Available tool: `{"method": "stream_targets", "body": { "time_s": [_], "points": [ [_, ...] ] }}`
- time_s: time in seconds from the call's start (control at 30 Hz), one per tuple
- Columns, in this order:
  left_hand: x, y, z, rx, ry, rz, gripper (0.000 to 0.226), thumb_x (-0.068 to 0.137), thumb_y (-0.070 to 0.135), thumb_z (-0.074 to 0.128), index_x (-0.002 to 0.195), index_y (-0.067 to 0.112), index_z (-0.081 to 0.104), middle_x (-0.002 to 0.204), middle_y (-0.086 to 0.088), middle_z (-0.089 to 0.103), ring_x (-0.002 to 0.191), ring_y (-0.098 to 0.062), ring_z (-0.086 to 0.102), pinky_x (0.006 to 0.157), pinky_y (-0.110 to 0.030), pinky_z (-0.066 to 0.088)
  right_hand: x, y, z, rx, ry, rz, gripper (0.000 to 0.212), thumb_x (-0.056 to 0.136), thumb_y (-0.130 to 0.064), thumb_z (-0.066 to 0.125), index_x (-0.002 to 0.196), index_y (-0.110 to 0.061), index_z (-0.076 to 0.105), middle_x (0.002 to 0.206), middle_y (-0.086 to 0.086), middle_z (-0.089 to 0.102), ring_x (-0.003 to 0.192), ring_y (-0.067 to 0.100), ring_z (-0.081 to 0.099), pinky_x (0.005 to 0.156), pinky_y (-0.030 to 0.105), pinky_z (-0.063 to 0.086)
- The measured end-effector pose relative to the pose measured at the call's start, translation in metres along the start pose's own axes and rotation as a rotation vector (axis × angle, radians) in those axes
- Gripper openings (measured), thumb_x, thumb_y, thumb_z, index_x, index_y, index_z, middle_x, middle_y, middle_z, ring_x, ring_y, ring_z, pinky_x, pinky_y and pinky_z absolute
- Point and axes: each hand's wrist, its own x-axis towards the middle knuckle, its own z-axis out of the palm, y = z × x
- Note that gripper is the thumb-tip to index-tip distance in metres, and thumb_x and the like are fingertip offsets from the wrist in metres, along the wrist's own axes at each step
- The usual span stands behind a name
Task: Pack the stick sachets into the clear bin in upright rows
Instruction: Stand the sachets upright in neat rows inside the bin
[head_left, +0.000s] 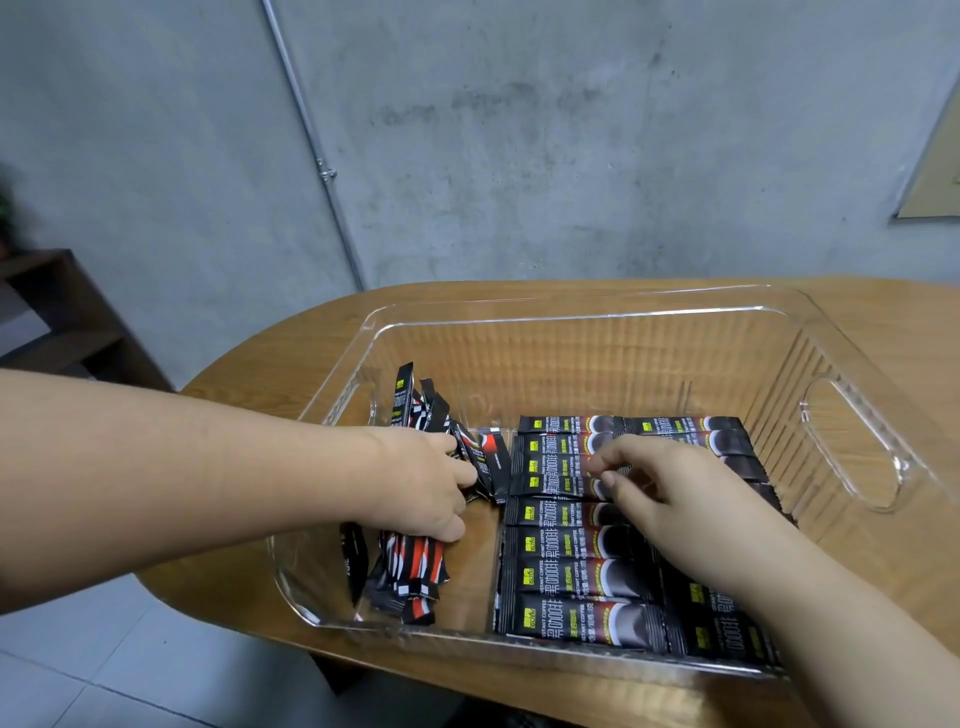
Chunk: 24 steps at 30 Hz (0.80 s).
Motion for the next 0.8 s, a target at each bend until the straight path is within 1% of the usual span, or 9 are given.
{"method": "stream_targets", "body": {
  "time_s": [0.1, 0.17, 0.27, 0.4, 0.5, 0.63, 0.8],
  "points": [
    [-0.001, -0.001, 0.001, 0.029, -0.002, -0.018, 0.049, 0.087, 0.009, 0.063, 0.129, 0.018, 0.039, 0.13, -0.001, 0.048, 0.126, -0.026, 0.031, 0.099, -0.039, 0.034, 0.0, 0.0, 0.001, 0.004, -0.005, -0.004, 0.01, 0.094, -0.027, 0.053, 0.094, -0.033, 0.06, 0.073, -0.007, 0.065, 0.068, 0.009, 0.06, 0.067, 0.022, 0.046],
    [0.002, -0.002, 0.0, 0.038, 0.01, -0.031, 0.048, 0.087, 0.009, 0.064, 0.129, 0.018, 0.04, 0.128, -0.002, 0.049, 0.123, -0.026, 0.033, 0.098, -0.038, 0.035, 0.0, -0.001, 0.002, 0.002, -0.015, -0.012, 0.011, 0.094, -0.028, 0.052, 0.092, -0.037, 0.058, 0.074, -0.004, 0.066, 0.068, 0.012, 0.06, 0.069, 0.025, 0.048],
    [0.005, -0.005, 0.0, 0.085, 0.052, -0.008, 0.04, 0.089, 0.01, 0.061, 0.126, 0.014, 0.045, 0.122, -0.003, 0.054, 0.116, -0.026, 0.039, 0.092, -0.037, 0.037, 0.0, -0.002, 0.002, 0.001, -0.018, -0.021, 0.013, 0.094, -0.028, 0.051, 0.091, -0.04, 0.056, 0.076, -0.004, 0.066, 0.07, 0.01, 0.06, 0.071, 0.026, 0.049],
    [0.01, -0.009, 0.006, 0.11, 0.086, 0.028, 0.023, 0.094, 0.01, 0.054, 0.116, 0.011, 0.052, 0.112, -0.004, 0.06, 0.108, -0.026, 0.045, 0.091, -0.04, 0.04, -0.001, -0.003, 0.002, 0.015, -0.008, -0.021, 0.012, 0.094, -0.028, 0.051, 0.093, -0.038, 0.057, 0.079, -0.004, 0.066, 0.072, 0.011, 0.062, 0.075, 0.03, 0.05],
    [0.011, -0.01, 0.009, 0.116, 0.126, 0.06, 0.014, 0.094, 0.007, 0.05, 0.108, 0.01, 0.053, 0.104, -0.006, 0.061, 0.101, -0.027, 0.049, 0.091, -0.043, 0.042, 0.001, -0.003, 0.002, 0.008, 0.013, -0.025, 0.011, 0.094, -0.028, 0.05, 0.094, -0.037, 0.057, 0.077, -0.009, 0.064, 0.069, 0.005, 0.058, 0.072, 0.026, 0.049],
    [0.006, -0.013, 0.01, 0.052, 0.202, 0.09, 0.011, 0.093, 0.004, 0.051, 0.103, 0.01, 0.051, 0.098, -0.006, 0.059, 0.096, -0.026, 0.05, 0.094, -0.044, 0.042, 0.003, -0.001, 0.002, -0.002, 0.035, -0.024, 0.011, 0.095, -0.028, 0.05, 0.096, -0.035, 0.058, 0.073, -0.01, 0.06, 0.064, 0.002, 0.054, 0.069, 0.023, 0.045],
    [-0.008, -0.017, 0.011, -0.052, 0.384, 0.051, 0.014, 0.091, 0.004, 0.055, 0.103, 0.011, 0.053, 0.095, -0.004, 0.06, 0.094, -0.025, 0.052, 0.095, -0.044, 0.043, 0.004, 0.0, 0.001, 0.005, 0.053, -0.028, 0.012, 0.095, -0.026, 0.05, 0.095, -0.035, 0.057, 0.073, -0.012, 0.059, 0.062, -0.001, 0.053, 0.063, 0.013, 0.041]
  ]
}}
